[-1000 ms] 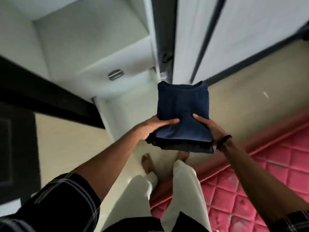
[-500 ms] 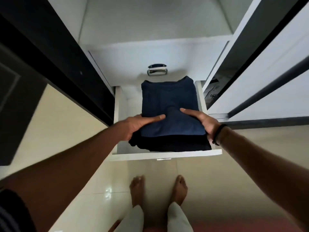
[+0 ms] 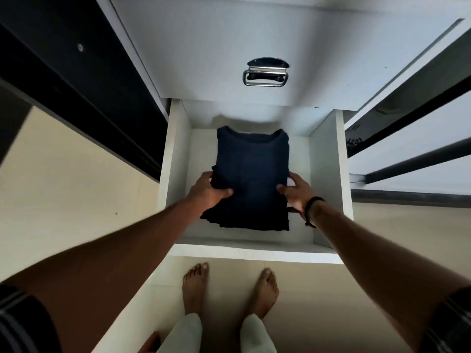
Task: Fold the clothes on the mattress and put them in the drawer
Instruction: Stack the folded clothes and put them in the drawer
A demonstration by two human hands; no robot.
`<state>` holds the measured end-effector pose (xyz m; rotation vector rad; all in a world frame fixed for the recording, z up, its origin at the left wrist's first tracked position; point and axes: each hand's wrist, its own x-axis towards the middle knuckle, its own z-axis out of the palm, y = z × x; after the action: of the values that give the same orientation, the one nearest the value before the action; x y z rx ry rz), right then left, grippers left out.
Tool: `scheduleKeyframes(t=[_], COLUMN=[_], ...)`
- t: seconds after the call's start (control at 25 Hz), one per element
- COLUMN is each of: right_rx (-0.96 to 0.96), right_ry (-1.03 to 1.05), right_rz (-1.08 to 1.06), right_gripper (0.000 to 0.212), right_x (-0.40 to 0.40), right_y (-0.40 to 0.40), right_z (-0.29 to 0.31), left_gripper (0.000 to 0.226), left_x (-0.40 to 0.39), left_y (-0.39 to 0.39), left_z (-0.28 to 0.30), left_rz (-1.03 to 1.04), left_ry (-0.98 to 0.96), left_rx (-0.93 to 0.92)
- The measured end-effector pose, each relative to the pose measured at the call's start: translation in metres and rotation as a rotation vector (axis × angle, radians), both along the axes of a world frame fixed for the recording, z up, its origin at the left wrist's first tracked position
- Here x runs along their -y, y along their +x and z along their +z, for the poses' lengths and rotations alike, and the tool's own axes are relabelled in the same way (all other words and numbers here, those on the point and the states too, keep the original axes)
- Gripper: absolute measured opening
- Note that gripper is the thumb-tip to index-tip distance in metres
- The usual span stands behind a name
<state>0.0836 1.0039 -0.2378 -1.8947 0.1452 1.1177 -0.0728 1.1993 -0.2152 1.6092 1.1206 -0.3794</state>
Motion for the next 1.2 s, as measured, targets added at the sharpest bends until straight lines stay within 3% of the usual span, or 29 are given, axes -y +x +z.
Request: scheduleKeyframes(t=[0.12, 0.24, 0.32, 0.4, 0.52, 0.56, 0.64, 0.72, 0.8, 0.88, 1.04, 1.2], right_rx=[0.035, 0.073, 0.103, 0.250, 0.355, 0.308, 0.149, -0.120, -0.399, -0.514, -0.621, -0.520], right_ry=[-0.250, -0.235, -0.153, -0.140, -0.178, -0.178, -0.206, -0.178, -0.020, 0.107, 0.108, 0.030], right_rz=[0.072, 0.026, -0.031, 0.009, 0.122, 0.124, 0.035, -0.258, -0.552, -0.705, -0.713, -0.678], right_gripper=[0.055, 0.049, 0.032, 0.023, 0.041, 0.041, 0.033, 0.015, 0.008, 0.014, 0.012, 0.016], right_x=[-0.001, 0.002, 0.009, 0.023, 0.046, 0.055, 0.070, 0.072, 0.063, 0.057, 0.054, 0.025], right_y=[-0.009, -0.029, -0.053, -0.090, -0.160, -0.180, -0.202, -0.197, -0.184, -0.178, -0.171, -0.140], right_z=[-0.003, 0.025, 0.065, 0.099, 0.128, 0.125, 0.099, 0.059, 0.026, 0.007, 0.002, 0.005], left_gripper=[0.070, 0.036, 0.016, 0.022, 0.029, 0.024, 0.019, 0.026, 0.028, 0.015, 0.011, 0.015], left_x=[0.015, 0.041, 0.062, 0.091, 0.129, 0.136, 0.137, 0.130, 0.126, 0.128, 0.128, 0.105], left_y=[-0.021, -0.051, -0.072, -0.095, -0.137, -0.146, -0.142, -0.123, -0.101, -0.091, -0.082, -0.046], left_z=[0.002, 0.040, 0.075, 0.099, 0.084, 0.072, 0.053, 0.036, 0.025, 0.020, 0.010, 0.004], left_rz=[-0.087, -0.022, -0.029, -0.008, -0.016, 0.037, 0.410, 0.709, 0.820, 0.922, 1.030, 1.042], left_ry=[0.145, 0.233, 0.327, 0.333, 0.271, 0.163, -0.239, -0.523, -0.590, -0.603, -0.692, -0.626], left_rx=[-0.144, 0.126, 0.258, 0.270, 0.079, -0.006, -0.191, -0.251, -0.177, -0.116, -0.066, -0.160])
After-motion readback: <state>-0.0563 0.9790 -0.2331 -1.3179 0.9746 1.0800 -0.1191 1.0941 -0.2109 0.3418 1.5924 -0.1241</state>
